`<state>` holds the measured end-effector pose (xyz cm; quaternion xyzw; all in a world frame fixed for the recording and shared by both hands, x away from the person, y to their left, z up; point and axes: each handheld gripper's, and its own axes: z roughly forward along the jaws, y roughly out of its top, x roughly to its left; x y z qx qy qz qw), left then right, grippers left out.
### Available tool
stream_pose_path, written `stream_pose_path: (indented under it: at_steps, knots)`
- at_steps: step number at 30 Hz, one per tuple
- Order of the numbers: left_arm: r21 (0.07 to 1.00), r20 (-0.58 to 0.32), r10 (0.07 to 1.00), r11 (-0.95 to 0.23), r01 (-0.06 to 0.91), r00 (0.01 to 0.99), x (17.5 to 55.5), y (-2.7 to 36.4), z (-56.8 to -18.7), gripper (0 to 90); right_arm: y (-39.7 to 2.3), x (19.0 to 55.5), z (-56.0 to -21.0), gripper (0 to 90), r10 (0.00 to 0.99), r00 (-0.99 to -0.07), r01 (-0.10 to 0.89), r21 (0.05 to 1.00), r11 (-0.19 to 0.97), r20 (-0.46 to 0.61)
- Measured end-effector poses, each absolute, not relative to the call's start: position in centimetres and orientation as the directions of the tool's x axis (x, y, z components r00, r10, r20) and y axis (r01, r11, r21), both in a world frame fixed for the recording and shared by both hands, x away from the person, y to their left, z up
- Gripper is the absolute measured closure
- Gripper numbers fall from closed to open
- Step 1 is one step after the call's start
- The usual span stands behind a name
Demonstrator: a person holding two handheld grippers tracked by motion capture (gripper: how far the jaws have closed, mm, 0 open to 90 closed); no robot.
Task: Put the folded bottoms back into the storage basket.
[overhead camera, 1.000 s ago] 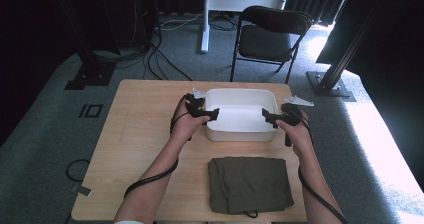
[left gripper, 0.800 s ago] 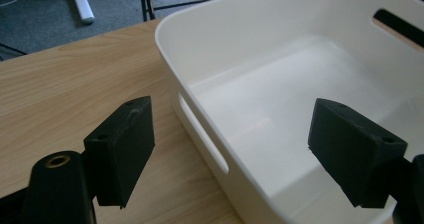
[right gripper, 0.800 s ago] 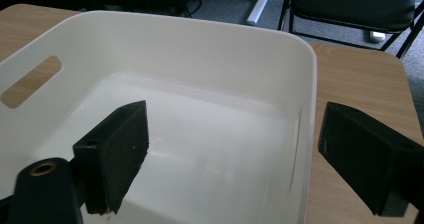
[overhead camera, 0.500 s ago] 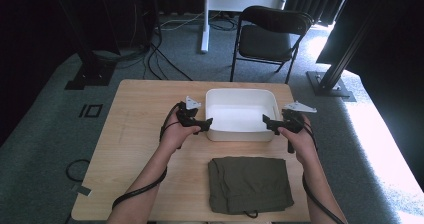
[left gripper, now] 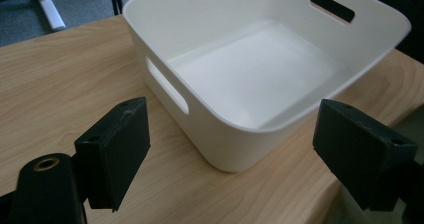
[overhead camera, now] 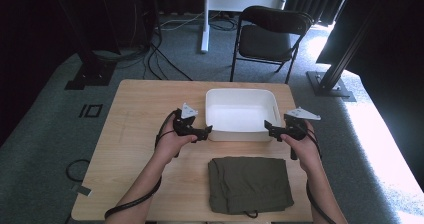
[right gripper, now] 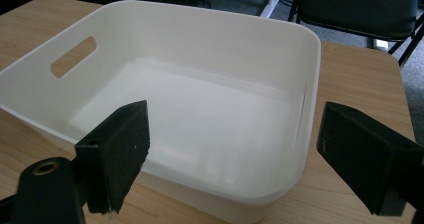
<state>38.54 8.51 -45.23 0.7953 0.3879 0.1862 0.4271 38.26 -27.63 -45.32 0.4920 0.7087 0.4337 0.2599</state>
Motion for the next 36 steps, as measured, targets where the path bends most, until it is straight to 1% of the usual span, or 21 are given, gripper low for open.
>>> stream_pose_path:
  at_steps: [3,14,18,31,36]
  knots:
    - [0.824,-0.057,0.77,-0.324,0.465,0.636,37.7,8.4,-45.5,16.5,-27.5,37.3,-45.3,13.4,0.923,-0.381,0.468,0.873,0.136,0.06]
    - [0.819,-0.051,0.741,-0.352,0.452,0.67,35.9,7.9,-46.1,16.5,-27.7,35.2,-46.0,13.4,0.917,-0.395,0.46,0.875,0.148,0.052]
    - [0.819,-0.069,0.726,-0.35,0.455,0.684,35.0,7.6,-46.7,16.4,-27.8,34.3,-46.5,13.4,0.917,-0.396,0.466,0.871,0.155,0.048]
    - [0.788,-0.099,0.674,-0.396,0.471,0.732,32.8,5.4,-49.2,16.1,-28.9,31.6,-49.1,13.4,0.924,-0.375,0.51,0.85,0.132,0.081]
    - [0.767,-0.123,0.672,-0.402,0.5,0.73,32.3,4.9,-50.4,16.1,-29.0,30.7,-50.3,13.4,0.921,-0.378,0.533,0.835,0.137,0.09]
